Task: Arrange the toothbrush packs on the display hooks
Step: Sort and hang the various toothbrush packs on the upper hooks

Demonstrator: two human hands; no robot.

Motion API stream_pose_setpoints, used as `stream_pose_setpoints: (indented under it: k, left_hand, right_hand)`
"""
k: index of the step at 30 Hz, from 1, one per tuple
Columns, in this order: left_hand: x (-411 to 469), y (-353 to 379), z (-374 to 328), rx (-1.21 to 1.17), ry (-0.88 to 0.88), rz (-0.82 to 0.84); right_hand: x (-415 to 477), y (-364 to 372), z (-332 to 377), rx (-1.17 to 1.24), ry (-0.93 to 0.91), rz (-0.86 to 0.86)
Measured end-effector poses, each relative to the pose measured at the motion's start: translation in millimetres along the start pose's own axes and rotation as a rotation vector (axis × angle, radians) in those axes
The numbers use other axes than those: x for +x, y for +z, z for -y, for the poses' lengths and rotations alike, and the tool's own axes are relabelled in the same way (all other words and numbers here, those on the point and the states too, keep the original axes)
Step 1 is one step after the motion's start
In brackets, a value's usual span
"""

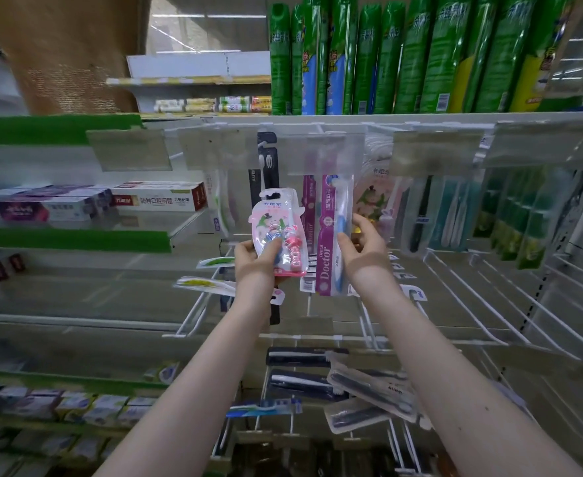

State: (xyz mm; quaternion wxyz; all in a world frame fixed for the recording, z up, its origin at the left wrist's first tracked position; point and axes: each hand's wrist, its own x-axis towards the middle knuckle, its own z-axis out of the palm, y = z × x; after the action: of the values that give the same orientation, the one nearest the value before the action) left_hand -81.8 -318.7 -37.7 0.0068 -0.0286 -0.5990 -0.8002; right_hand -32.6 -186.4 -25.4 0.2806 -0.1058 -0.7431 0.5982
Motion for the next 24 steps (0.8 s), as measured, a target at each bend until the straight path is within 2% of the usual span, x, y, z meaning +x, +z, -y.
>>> stream_pose_setpoints:
  k: [5,16,24]
  left_hand:
    - [15,0,8,-0.012,0.033,0.057]
    - [32,2,11,0.000,0.058,0.119]
    - [43,-1,20,0.070,0.150,0.099]
  right_hand:
    - [9,6,-9,-0.060,-0.046,0.036]
    - [29,12,-14,-0.024,-0.073,0.056]
    - [56,24,-8,-0.073,-0.032,-0.037]
